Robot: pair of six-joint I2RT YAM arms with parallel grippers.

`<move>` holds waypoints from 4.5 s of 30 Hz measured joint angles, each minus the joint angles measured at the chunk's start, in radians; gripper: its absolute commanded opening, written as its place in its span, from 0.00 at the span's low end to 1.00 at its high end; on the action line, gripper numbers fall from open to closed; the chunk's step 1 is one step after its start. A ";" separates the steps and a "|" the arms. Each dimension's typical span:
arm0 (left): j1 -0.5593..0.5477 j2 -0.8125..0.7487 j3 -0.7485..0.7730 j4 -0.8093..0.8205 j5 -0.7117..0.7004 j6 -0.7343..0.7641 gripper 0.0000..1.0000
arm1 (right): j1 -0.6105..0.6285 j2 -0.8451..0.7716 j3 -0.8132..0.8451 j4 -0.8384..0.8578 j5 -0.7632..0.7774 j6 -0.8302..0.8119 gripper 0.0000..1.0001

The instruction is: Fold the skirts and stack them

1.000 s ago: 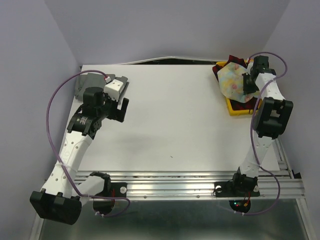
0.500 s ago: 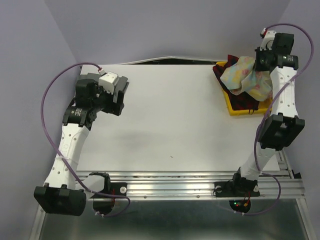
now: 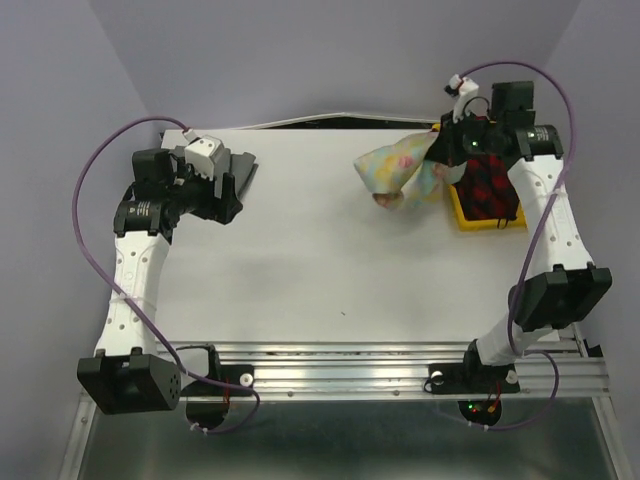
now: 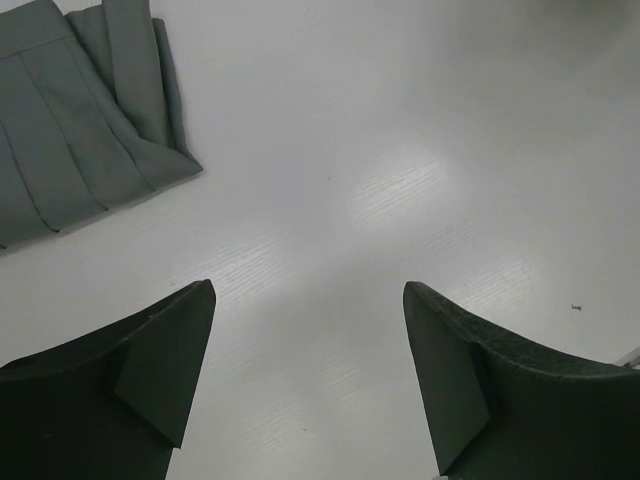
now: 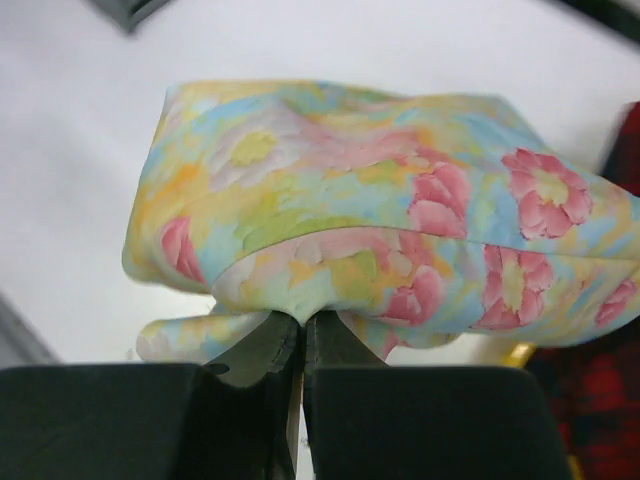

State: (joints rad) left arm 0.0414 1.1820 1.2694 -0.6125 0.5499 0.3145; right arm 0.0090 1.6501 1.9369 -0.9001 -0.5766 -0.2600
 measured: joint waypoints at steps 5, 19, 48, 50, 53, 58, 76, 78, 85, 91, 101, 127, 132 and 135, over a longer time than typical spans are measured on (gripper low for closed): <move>0.000 -0.024 -0.028 -0.008 0.020 0.058 0.89 | 0.132 -0.082 -0.309 0.029 -0.116 -0.032 0.28; -0.261 -0.099 -0.253 -0.079 -0.050 0.351 0.96 | 0.319 -0.089 -0.694 0.042 -0.007 -0.063 0.80; -0.395 0.490 -0.285 0.094 -0.140 0.222 0.22 | 0.318 0.231 -0.771 0.068 0.036 0.175 0.01; -0.395 0.526 -0.256 0.101 -0.124 0.211 0.03 | 0.312 0.265 -0.719 0.062 0.047 0.185 0.01; -0.393 0.564 -0.215 0.108 -0.103 0.179 0.00 | 0.288 0.313 -0.598 0.071 0.073 0.198 0.01; -0.349 0.576 -0.146 0.128 -0.061 0.099 0.14 | 0.194 0.319 -0.410 0.115 0.102 0.228 0.62; -0.302 0.489 -0.368 0.321 0.248 -0.290 0.70 | 0.092 0.121 -0.793 0.170 0.135 0.137 0.59; -0.312 0.515 -0.366 0.363 0.253 -0.325 0.65 | 0.079 0.135 -0.793 0.180 0.140 0.131 0.58; -0.326 0.672 -0.238 0.432 0.254 -0.410 0.31 | 0.077 0.162 -0.793 0.188 0.099 0.120 0.42; -0.326 0.690 -0.182 0.443 0.215 -0.426 0.03 | 0.077 0.188 -0.795 0.196 0.032 0.106 0.01; -0.343 0.462 -0.153 0.229 -0.012 0.014 0.61 | 0.077 0.113 -0.733 0.083 -0.147 0.100 0.01; -0.798 0.019 -0.859 0.792 -0.219 1.415 0.65 | 0.077 0.128 -0.691 -0.006 -0.221 0.130 0.01; -0.832 0.113 -0.860 0.862 -0.229 1.447 0.39 | 0.077 0.130 -0.676 -0.016 -0.220 0.129 0.01; -0.834 0.113 -0.852 0.847 -0.214 1.439 0.17 | 0.077 0.130 -0.674 -0.019 -0.220 0.129 0.01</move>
State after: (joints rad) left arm -0.7929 1.2945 0.4171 0.2344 0.3359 1.7531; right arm 0.0860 1.7802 1.2625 -0.9192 -0.7971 -0.1307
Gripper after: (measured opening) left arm 0.293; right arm 0.032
